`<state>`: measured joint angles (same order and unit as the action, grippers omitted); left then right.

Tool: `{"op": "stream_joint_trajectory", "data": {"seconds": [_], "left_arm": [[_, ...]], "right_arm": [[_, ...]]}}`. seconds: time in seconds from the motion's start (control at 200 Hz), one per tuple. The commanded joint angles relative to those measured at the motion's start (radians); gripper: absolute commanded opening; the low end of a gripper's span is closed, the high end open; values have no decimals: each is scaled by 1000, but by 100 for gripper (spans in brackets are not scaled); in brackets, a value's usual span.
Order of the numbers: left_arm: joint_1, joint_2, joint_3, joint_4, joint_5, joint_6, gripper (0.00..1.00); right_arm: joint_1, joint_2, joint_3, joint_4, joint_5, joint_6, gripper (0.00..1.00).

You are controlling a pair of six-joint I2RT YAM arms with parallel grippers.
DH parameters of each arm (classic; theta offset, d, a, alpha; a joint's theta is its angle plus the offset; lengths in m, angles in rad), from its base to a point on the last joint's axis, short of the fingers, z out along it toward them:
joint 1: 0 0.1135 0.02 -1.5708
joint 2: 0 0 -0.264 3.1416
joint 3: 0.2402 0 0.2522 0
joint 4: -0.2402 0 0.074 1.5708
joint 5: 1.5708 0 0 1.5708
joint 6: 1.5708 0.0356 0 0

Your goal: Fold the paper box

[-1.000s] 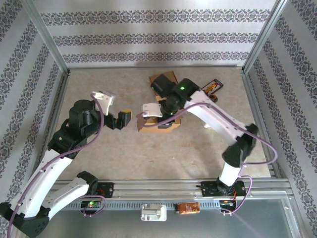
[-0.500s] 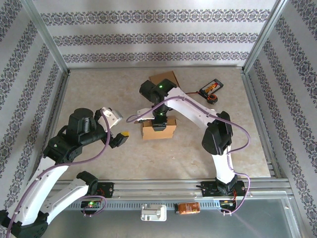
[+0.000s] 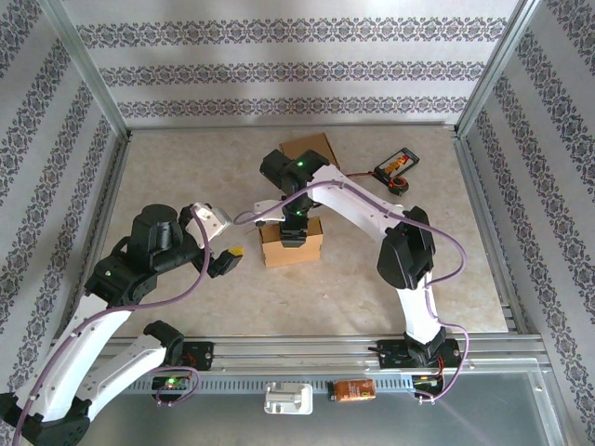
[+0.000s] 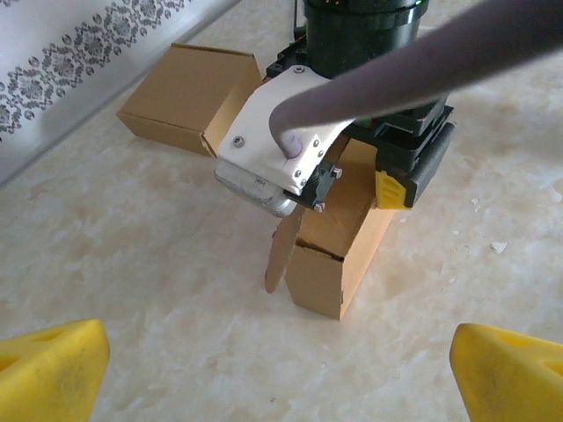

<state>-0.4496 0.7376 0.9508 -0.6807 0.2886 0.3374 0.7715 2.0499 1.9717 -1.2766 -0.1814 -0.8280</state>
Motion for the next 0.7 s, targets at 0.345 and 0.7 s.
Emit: {"op": "stream_joint_trajectory", "data": {"seconds": [0.345, 0.7], "left_arm": [[5, -4, 6, 65, 71, -17, 100], [7, 162, 127, 87, -64, -437, 100]], "right_arm": [[-64, -173, -54, 107, -156, 113, 78], [-283, -475, -421, 608, -271, 754, 82]]}}
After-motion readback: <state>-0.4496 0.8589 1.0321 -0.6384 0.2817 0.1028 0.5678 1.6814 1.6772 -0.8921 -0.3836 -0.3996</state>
